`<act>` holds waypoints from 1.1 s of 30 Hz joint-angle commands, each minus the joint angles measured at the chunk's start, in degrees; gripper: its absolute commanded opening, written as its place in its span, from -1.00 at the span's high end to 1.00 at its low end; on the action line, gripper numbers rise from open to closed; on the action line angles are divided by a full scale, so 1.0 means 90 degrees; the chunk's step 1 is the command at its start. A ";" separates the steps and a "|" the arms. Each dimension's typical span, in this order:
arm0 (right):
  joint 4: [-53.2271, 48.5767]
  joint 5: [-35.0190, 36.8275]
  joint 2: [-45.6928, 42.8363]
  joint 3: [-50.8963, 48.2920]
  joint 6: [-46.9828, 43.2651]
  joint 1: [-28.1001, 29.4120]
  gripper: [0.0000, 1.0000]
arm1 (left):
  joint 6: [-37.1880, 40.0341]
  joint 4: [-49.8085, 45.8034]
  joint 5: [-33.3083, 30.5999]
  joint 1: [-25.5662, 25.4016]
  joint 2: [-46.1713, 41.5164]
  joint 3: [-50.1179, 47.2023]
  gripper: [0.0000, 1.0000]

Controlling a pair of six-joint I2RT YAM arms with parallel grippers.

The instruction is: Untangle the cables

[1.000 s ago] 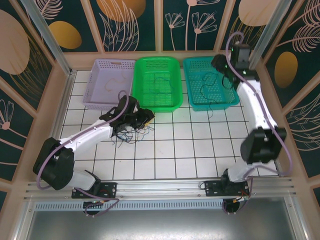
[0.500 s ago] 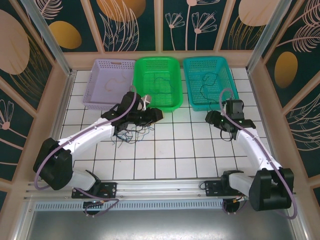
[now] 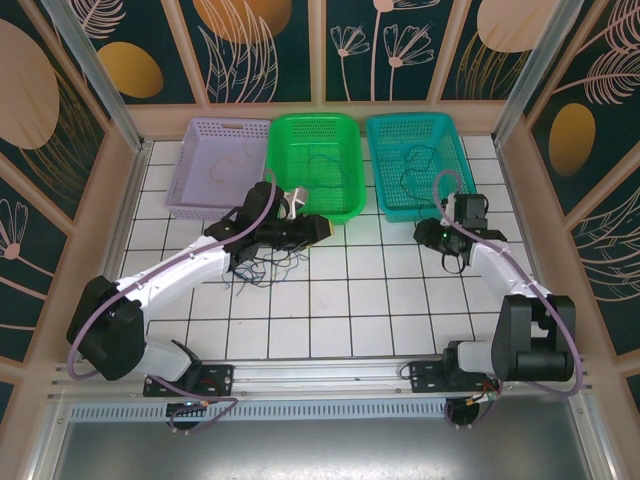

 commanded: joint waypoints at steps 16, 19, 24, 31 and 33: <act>-0.0591 0.0306 0.0322 0.2139 0.0006 -0.0063 1.00 | -0.0254 0.0327 -0.0092 -0.0046 -0.0251 0.0074 0.36; -0.0514 0.0443 0.1023 0.2831 -0.0006 -0.0192 1.00 | -0.0276 0.0308 -0.0099 -0.0048 -0.0232 0.0143 0.37; -0.0196 0.0648 0.2111 0.3852 0.0305 -0.0227 1.00 | -0.0288 0.0183 -0.0207 -0.0039 -0.0333 0.0138 0.38; -0.0364 0.1189 0.3209 0.4405 0.0796 0.0451 1.00 | -0.0343 -0.0179 -0.0645 -0.0048 -0.0753 -0.0077 0.38; -0.0297 0.1259 0.3244 0.4190 0.0966 0.0453 0.85 | -0.0383 -0.0248 -0.0717 -0.0039 -0.0861 -0.0129 0.36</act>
